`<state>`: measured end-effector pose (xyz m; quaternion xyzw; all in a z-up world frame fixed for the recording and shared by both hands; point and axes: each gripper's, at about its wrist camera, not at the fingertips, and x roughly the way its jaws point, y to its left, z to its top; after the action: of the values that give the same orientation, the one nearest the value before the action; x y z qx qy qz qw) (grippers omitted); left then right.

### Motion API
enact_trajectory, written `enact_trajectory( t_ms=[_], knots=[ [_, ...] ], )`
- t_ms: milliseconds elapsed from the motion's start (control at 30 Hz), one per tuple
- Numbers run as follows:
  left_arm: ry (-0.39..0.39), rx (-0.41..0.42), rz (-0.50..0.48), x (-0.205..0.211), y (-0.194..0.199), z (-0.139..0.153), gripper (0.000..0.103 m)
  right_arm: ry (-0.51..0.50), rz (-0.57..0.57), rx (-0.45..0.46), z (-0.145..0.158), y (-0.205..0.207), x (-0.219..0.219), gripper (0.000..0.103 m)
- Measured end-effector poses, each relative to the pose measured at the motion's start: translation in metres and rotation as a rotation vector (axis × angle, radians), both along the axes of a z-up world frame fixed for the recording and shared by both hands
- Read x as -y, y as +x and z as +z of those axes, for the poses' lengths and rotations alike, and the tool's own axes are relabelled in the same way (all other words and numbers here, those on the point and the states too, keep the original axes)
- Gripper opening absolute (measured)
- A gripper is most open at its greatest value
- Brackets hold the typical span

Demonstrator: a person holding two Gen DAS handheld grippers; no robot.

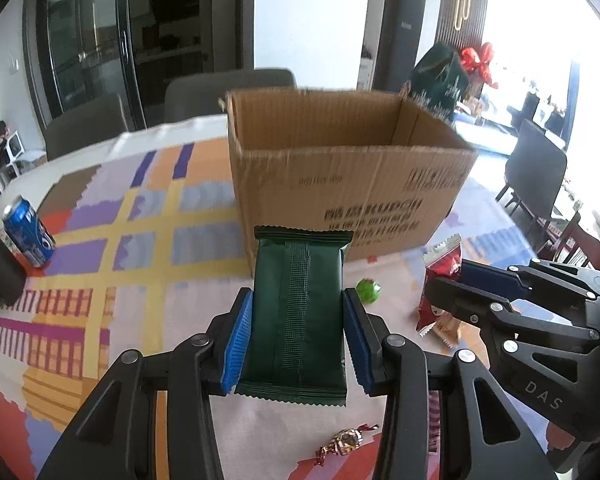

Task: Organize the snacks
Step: 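Carry both snacks over the cardboard box and open both tools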

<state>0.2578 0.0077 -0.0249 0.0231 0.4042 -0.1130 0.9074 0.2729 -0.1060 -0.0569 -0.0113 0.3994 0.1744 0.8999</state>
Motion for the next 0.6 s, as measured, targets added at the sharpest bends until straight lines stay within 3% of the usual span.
enact_trajectory(
  t_ms=[600],
  knots=[
    [-0.031,0.166,0.008,0.000,-0.008,0.061,0.044,0.026,-0.026,0.190,0.064,-0.018,0.003,0.023]
  ],
)
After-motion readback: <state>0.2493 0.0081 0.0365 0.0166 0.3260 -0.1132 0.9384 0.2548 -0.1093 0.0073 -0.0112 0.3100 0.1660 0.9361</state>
